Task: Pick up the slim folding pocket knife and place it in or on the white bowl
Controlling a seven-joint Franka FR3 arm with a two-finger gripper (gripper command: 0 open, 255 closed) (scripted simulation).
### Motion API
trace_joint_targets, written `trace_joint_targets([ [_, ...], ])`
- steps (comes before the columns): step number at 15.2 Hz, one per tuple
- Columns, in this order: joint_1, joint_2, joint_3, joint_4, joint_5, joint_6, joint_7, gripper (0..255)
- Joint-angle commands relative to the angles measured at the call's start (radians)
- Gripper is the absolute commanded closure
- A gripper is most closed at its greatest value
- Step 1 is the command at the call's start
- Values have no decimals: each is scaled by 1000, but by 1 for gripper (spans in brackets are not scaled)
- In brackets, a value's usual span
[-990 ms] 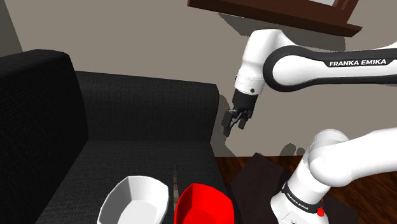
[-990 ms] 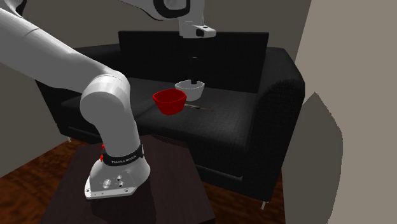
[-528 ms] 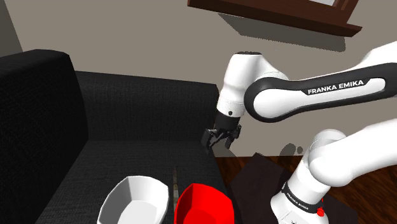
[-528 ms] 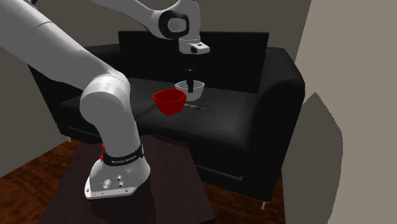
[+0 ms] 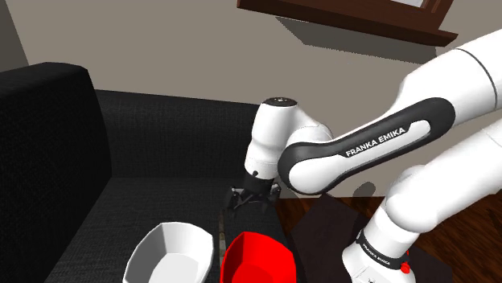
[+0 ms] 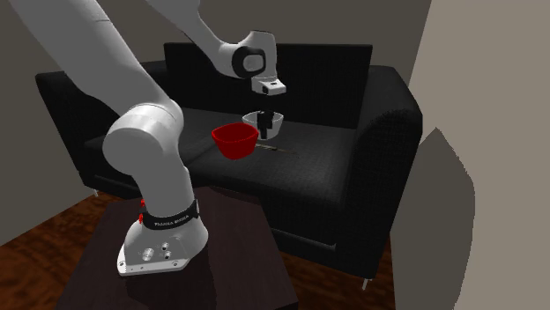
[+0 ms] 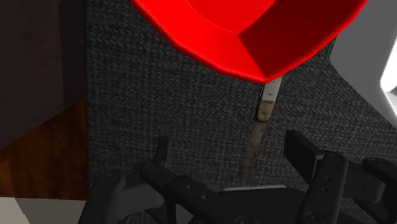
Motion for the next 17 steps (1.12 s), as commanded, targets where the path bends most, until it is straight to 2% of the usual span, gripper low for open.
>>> trace_joint_targets([
  [1,-74,115,97,39,-69,83,132,0],
  [3,-167,238,198,78,-202,151,296,0],
  [4,-217,315,246,101,-312,181,407,0],
  [5,-254,408,275,127,-461,200,546,0],
  [11,-172,547,169,137,-697,251,722,0],
  [13,-129,598,114,143,-783,273,783,0],
  [17,-125,597,110,143,-781,273,781,0],
])
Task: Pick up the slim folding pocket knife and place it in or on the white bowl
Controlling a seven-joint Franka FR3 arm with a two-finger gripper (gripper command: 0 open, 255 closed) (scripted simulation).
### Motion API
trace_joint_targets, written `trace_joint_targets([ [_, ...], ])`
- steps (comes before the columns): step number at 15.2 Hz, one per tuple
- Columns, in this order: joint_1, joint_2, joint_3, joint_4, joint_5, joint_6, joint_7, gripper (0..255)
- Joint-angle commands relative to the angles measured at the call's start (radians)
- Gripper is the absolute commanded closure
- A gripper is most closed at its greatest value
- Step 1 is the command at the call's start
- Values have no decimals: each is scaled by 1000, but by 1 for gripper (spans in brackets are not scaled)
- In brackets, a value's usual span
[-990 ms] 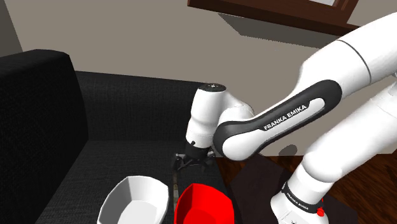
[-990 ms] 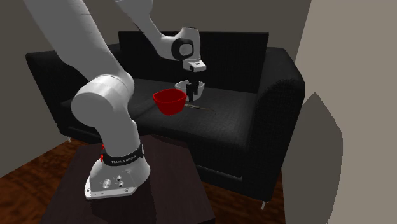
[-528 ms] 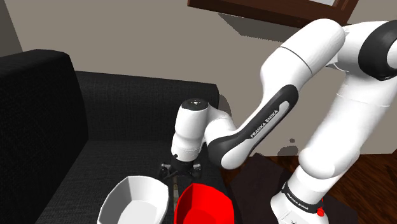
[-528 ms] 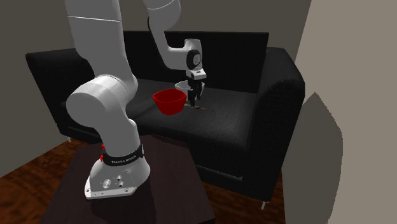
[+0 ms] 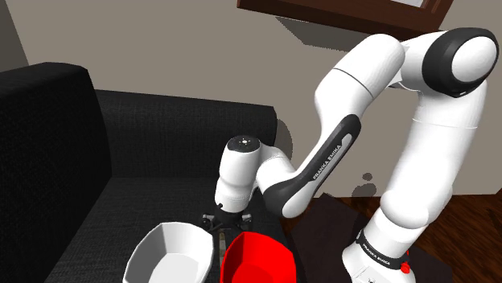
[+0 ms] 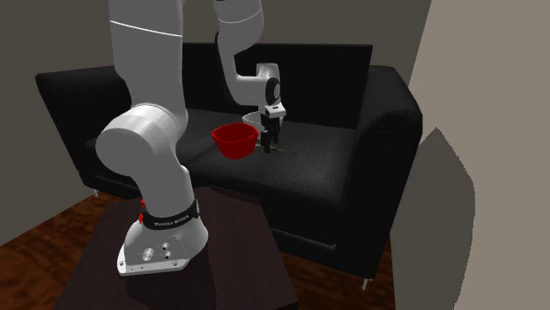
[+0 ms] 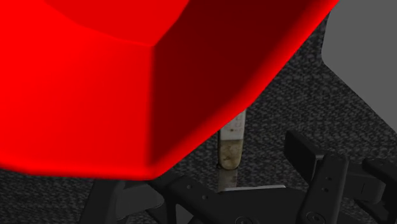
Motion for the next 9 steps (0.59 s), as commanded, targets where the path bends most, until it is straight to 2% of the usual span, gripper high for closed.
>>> trace_joint_targets([
  [1,2,2,-2,0,-3,1,3,0],
  [4,2,2,-2,0,-3,1,2,0],
  [5,2,2,-2,0,-3,1,2,255],
  [9,0,-1,1,1,1,-1,-1,255],
])
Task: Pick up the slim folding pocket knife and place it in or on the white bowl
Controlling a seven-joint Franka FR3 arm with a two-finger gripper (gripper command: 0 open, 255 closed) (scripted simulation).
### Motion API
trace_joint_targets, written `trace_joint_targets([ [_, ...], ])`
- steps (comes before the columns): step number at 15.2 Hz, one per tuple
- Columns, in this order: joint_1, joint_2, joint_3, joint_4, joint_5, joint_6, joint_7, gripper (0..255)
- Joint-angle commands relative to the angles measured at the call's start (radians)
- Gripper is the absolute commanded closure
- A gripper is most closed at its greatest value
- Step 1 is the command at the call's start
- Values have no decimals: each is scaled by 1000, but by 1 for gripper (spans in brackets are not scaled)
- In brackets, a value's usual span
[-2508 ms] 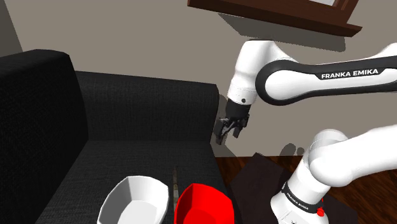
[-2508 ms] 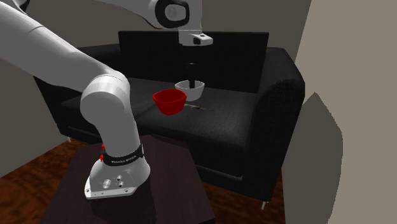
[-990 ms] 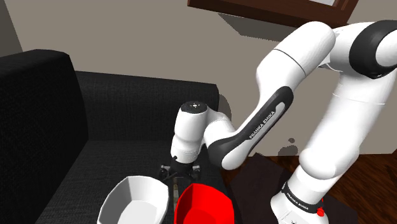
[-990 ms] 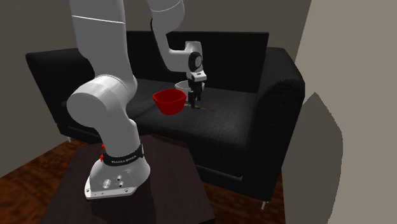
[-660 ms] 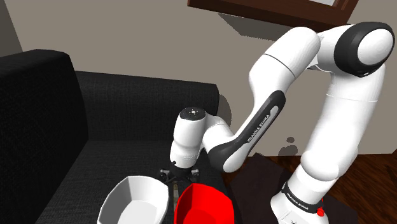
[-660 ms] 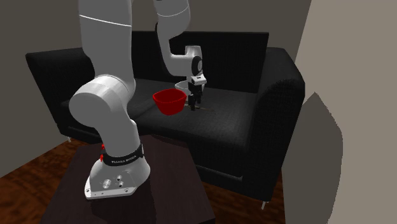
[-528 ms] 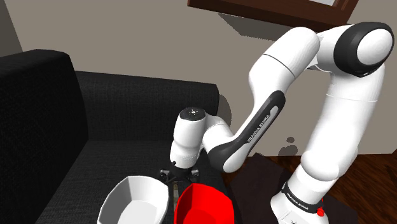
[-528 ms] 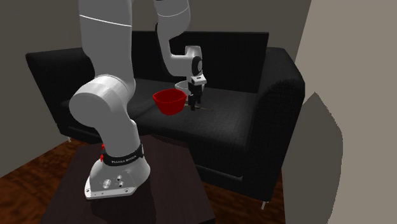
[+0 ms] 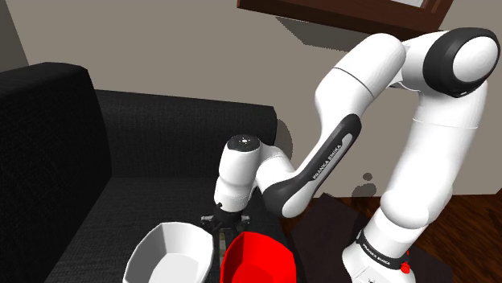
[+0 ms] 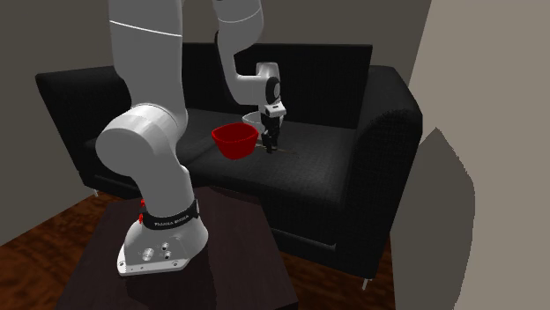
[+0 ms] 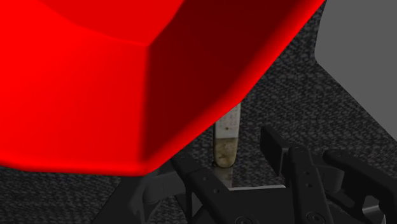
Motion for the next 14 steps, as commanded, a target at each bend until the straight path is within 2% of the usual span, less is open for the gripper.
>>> trace_joint_targets([
  [1,-1,3,-2,-5,0,0,0,255],
  [5,1,5,-4,-4,-3,0,2,255],
  [11,-94,-114,118,-7,201,-57,-144,255],
  [14,-122,-187,157,-3,322,-92,-231,255],
])
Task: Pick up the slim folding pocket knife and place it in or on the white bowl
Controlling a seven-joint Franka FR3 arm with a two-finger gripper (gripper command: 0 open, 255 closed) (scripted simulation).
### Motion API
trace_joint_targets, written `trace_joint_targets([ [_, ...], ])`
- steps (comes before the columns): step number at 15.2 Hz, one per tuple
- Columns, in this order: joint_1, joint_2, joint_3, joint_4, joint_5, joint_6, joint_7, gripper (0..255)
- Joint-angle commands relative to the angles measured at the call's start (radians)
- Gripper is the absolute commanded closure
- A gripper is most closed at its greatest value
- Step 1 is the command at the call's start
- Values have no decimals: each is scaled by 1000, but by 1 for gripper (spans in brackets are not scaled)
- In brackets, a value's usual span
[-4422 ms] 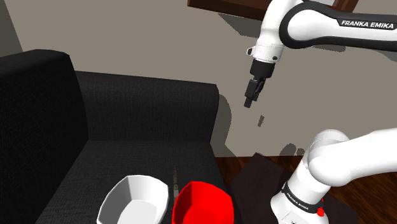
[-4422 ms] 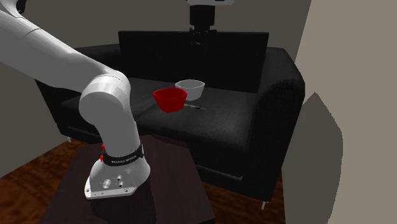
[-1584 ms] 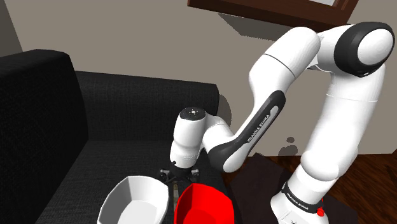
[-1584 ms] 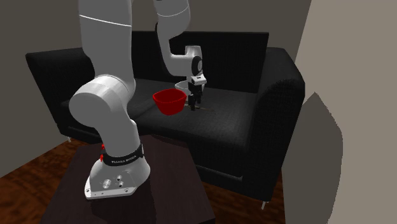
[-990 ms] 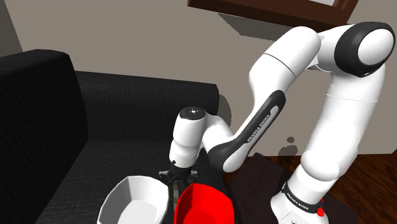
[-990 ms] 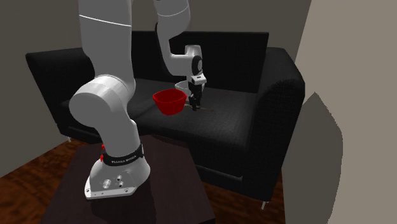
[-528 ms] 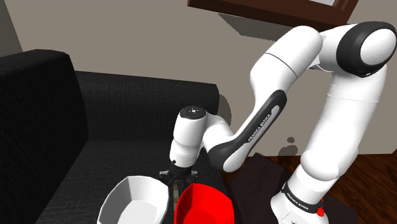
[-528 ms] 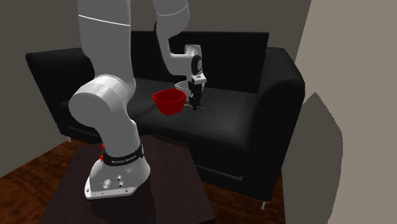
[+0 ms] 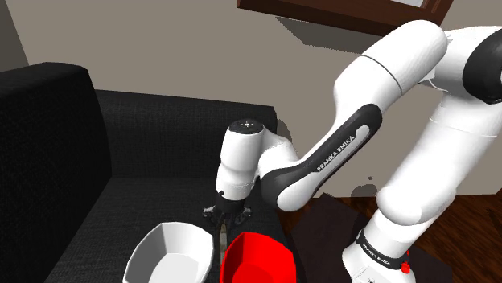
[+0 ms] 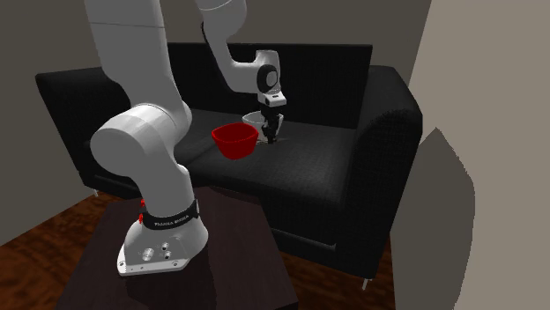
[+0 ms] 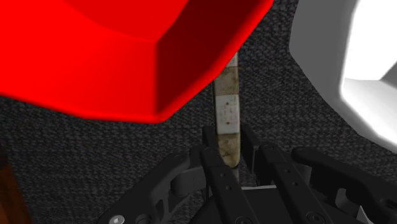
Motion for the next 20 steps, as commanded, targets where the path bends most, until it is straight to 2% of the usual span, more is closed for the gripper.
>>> trace_joint_targets([
  [1,-15,-55,22,3,91,-27,-66,255],
  [5,3,-148,9,18,225,-88,-163,255],
  [9,36,-221,-27,38,311,-154,-227,255],
  [14,72,-293,-74,68,374,-237,-276,255],
  [20,101,-359,-124,109,415,-333,-310,255],
])
